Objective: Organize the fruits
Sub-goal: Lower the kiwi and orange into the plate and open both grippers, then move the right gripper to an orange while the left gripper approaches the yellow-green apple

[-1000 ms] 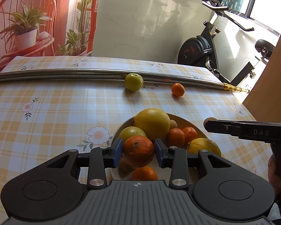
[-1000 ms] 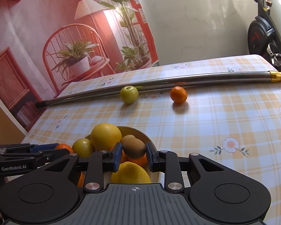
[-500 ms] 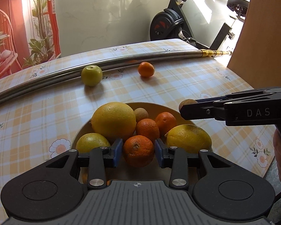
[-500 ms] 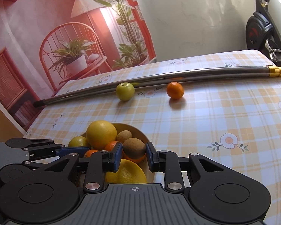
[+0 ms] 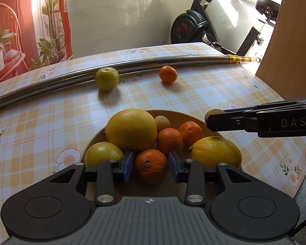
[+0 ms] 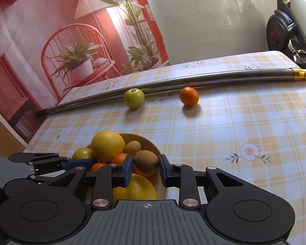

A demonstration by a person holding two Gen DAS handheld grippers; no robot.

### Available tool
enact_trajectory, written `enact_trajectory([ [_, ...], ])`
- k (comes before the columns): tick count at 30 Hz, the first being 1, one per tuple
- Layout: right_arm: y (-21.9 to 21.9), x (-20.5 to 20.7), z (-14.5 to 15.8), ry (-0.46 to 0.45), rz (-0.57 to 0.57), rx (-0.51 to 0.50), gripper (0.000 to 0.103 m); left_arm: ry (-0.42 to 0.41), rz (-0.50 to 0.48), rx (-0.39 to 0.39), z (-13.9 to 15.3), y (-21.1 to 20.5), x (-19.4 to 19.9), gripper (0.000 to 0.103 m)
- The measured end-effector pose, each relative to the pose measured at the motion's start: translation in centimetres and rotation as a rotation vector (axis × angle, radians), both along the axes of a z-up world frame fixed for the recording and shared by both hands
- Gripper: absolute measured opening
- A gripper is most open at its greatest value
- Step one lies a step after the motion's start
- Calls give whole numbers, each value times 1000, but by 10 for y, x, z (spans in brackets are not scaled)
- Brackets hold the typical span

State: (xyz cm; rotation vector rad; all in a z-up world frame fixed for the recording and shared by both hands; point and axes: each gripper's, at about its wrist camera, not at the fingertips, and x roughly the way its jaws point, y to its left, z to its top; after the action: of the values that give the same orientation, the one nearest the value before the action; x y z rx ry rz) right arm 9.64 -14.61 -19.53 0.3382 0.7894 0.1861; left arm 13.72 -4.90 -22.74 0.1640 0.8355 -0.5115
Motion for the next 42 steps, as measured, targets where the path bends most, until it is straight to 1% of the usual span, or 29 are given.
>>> enact_trajectory([
  [3, 0, 0, 0, -1, 2, -1, 25, -11, 7, -6, 2, 1, -2, 40],
  [6, 2, -1, 1, -2, 7, -1, 25, -27, 21, -45, 10, 7, -5, 41],
  [10, 6, 0, 1, -6, 18, -8, 25, -100, 78, -125, 25, 20, -16, 42],
  [12, 12, 0, 3, -15, 32, -31, 25, -126, 117, -142, 30, 25, -19, 43],
  [15, 23, -1, 7, -44, 65, -66, 25, -151, 189, -149, 34, 33, -19, 45],
  [17, 30, -2, 9, -58, 92, -80, 25, -159, 240, -161, 36, 39, -17, 50],
  [19, 36, -1, 10, -63, 123, -88, 26, -163, 286, -173, 38, 46, -16, 50],
  [21, 42, 0, 10, -59, 172, -81, 26, -162, 313, -179, 39, 50, -16, 50],
  [23, 51, 0, 9, -53, 216, -97, 26, -163, 332, -174, 39, 51, -17, 51],
  [26, 61, -3, 8, -48, 238, -138, 26, -155, 339, -164, 38, 51, -17, 51],
  [28, 62, -5, 9, -53, 233, -140, 26, -153, 337, -158, 38, 50, -18, 51],
  [31, 56, -7, 12, -65, 198, -139, 27, -153, 337, -159, 38, 52, -19, 51],
  [38, 35, -6, 6, -47, 116, -105, 27, -144, 343, -156, 35, 55, -20, 52],
  [42, 30, -7, 6, -51, 92, -99, 28, -144, 344, -155, 35, 55, -20, 52],
])
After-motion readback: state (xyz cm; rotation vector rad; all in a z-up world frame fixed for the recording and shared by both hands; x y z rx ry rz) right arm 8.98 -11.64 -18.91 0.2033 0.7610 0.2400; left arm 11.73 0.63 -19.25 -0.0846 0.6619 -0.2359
